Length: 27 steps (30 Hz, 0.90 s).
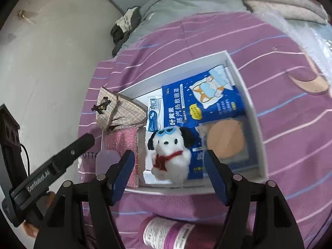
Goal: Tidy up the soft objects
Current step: 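Release the plaid pouch and white strip into the tray with both grippers, then grasp the green plaid pouch with the right gripper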
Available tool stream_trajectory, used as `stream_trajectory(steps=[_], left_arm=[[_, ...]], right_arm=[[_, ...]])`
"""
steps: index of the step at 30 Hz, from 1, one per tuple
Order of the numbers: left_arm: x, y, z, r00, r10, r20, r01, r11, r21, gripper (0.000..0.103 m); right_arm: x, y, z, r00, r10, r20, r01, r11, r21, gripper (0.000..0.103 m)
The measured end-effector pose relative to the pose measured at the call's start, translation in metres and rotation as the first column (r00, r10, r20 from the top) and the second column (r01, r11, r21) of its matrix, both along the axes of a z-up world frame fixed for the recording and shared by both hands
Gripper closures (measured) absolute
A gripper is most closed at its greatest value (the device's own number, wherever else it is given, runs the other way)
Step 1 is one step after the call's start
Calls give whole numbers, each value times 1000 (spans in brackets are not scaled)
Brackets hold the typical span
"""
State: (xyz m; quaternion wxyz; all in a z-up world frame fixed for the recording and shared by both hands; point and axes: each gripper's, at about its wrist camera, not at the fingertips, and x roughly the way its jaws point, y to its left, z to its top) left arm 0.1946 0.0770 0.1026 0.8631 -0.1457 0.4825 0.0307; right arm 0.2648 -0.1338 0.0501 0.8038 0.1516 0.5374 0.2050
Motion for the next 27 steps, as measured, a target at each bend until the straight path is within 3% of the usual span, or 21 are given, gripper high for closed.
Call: stream_trajectory(steps=[9, 20, 23, 27], left_arm=[[-46, -29, 6, 998, -57, 7, 57, 997, -55, 42], [-84, -66, -4, 989, -146, 12, 146, 984, -98, 42], [-91, -76, -11, 983, -182, 4, 181, 976, -124, 42], [-96, -91, -19, 974, -227, -3, 226, 969, -105, 42]], right_arm=[[-49, -33, 11, 1000, -5, -29, 5, 1000, 4, 33], [-105, -69, 36, 999, 29, -29, -31, 995, -92, 34], [-118, -86, 34, 998, 8, -58, -16, 991, -131, 34], [-132, -106, 26, 996, -35, -76, 23, 987, -160, 34]])
